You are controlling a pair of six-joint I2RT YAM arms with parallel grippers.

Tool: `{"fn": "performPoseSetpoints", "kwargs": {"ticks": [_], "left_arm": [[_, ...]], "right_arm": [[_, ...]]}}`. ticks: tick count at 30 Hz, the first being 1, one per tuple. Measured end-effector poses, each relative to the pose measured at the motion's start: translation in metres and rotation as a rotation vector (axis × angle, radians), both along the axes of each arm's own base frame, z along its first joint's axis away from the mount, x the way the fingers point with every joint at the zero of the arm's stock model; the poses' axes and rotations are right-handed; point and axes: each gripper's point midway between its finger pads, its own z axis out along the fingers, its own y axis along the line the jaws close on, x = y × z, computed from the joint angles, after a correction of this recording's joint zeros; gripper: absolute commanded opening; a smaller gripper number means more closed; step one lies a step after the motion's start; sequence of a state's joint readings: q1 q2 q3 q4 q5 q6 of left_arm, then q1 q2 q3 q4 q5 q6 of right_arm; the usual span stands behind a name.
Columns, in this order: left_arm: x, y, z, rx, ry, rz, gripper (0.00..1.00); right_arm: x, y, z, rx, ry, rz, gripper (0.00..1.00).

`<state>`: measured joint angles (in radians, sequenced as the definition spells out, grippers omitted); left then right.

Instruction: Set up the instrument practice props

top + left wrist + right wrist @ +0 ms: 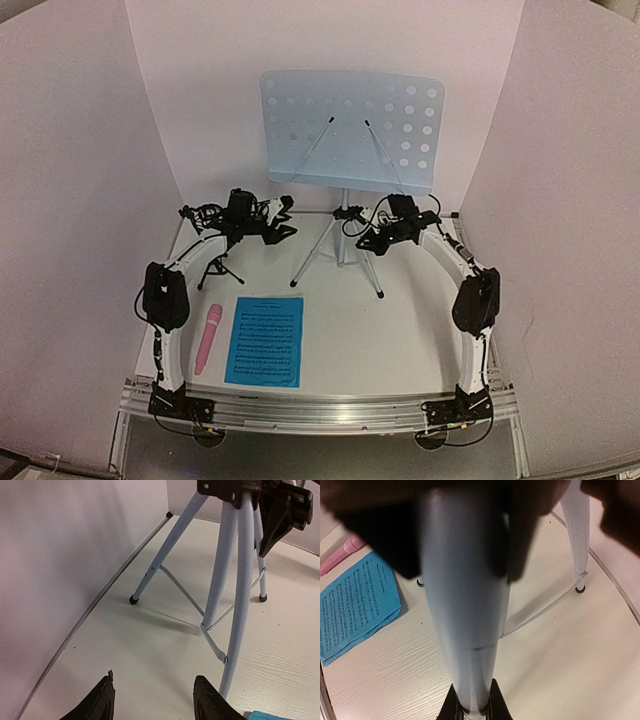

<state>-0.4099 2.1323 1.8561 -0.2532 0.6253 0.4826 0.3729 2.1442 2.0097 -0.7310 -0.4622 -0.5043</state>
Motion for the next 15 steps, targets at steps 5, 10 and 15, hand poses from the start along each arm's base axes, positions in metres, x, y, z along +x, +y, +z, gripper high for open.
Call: {"fn": "performPoseSetpoints", "kwargs": {"ticks": [5, 10, 15], "left_arm": [[-0.012, -0.025, 0.011, -0.039, -0.033, -0.058, 0.54], [-0.028, -0.047, 0.018, -0.069, -0.040, -0.115, 0.54], [-0.029, -0.054, 0.035, -0.118, -0.043, -0.126, 0.58]], "right_arm": [[0.000, 0.000, 0.000, -0.002, 0.001, 0.003, 0.00], [0.000, 0.000, 0.000, -0.004, -0.002, 0.006, 0.00], [0.000, 0.000, 0.000, -0.005, -0.002, 0.010, 0.00]]}}
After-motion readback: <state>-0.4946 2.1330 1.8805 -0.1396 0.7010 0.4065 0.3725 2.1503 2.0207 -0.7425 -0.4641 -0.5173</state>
